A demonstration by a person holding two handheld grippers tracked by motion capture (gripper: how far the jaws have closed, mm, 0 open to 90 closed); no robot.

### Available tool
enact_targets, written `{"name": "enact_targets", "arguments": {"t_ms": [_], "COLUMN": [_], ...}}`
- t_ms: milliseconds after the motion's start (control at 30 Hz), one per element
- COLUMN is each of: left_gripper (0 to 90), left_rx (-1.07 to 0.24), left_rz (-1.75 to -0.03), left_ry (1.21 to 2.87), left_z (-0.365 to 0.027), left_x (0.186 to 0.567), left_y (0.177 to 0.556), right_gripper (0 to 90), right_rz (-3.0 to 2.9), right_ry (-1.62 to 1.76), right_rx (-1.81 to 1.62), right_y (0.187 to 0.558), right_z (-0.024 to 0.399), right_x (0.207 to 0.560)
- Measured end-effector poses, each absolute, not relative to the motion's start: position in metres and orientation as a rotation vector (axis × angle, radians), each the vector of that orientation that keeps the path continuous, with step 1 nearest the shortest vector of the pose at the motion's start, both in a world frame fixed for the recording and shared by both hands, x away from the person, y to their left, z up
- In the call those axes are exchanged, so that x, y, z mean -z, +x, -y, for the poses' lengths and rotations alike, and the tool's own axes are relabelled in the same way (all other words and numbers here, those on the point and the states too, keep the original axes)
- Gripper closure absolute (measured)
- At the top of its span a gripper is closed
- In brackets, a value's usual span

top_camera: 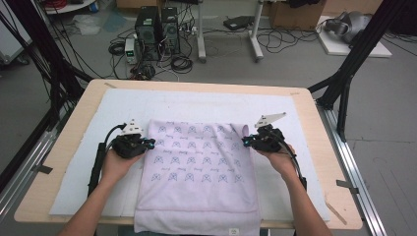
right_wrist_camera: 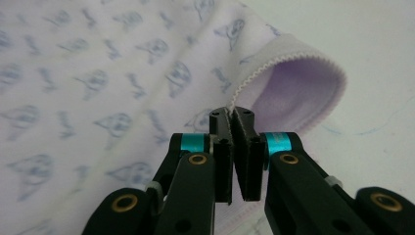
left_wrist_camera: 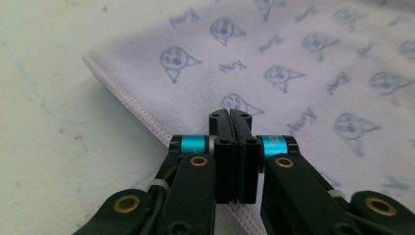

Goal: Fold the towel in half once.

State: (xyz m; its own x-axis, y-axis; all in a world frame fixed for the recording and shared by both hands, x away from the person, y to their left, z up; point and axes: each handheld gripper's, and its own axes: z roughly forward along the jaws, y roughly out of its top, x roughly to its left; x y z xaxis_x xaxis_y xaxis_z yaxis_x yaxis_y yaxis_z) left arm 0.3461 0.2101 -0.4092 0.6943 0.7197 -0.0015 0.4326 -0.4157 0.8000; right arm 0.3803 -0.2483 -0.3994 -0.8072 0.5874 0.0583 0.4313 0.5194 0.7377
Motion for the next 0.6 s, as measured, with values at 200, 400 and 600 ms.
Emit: {"name": "enact_targets", "arguments": {"t_ms": [200, 400, 600], "left_gripper": [88.2, 67.7, 67.1], "left_rx": [-0.407, -0.353, -0.484], "left_rz": [-0.808, -0.789, -0.833], "left_ry": [2.05, 2.086, 2.068], "left_z": [-0.222, -0.231, -0.221], "left_x": [0.398, 0.399, 0.395], "left_y": [0.3, 0.28, 0.326], "right_gripper": [86.6, 68.9, 64.5], "right_rz": [-2.617, -2.692, -2.582], "right_ry": [0.802, 0.817, 0.838], "right_rx": [-1.197, -1.152, -1.21], "right_y": [0.336, 0.31, 0.347], "right_z": [0.261, 0.278, 0.27], "right_x": [0.387, 0.391, 0.382]}}
